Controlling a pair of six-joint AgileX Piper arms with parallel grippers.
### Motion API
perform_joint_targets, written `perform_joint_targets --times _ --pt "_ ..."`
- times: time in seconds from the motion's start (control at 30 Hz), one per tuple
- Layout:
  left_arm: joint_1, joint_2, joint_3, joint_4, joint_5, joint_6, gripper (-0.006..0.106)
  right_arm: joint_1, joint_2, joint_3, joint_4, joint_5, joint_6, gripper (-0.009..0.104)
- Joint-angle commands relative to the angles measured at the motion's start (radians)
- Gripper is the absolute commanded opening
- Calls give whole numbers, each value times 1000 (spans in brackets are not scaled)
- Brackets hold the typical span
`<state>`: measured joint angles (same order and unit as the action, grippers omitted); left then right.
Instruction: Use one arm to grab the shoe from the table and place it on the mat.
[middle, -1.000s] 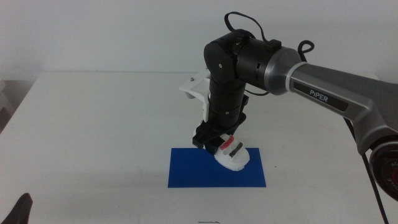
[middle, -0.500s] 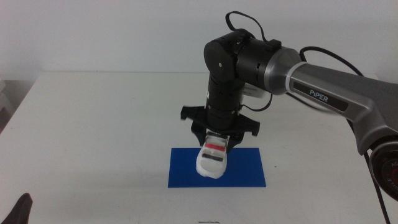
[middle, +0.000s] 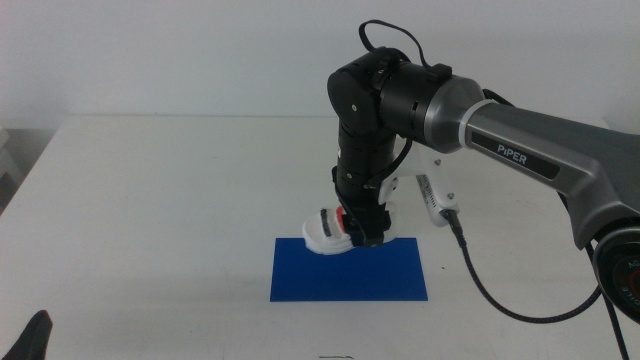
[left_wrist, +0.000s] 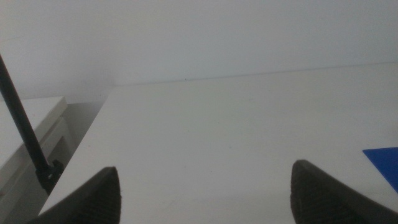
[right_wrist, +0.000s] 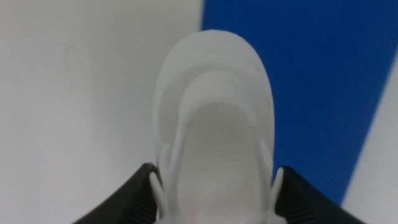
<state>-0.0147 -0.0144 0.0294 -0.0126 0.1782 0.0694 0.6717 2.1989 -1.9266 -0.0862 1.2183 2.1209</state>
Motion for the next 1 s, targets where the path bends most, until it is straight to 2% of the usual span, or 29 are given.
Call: perform_joint_targets --times 0.0,0.1,0.53,0.97 --pt "-5 -19 -3 -9 -83 -15 94 3 -56 -28 -66 81 19 -1" --pt "-5 -19 -3 -9 -83 -15 94 3 -42 -28 -109 81 17 -1" --pt "-5 -19 -3 -9 -83 -15 94 5 -38 -28 -51 82 19 -1" --pt "-5 -19 -3 -9 -83 -15 94 43 -38 -24 -58 84 19 -1"
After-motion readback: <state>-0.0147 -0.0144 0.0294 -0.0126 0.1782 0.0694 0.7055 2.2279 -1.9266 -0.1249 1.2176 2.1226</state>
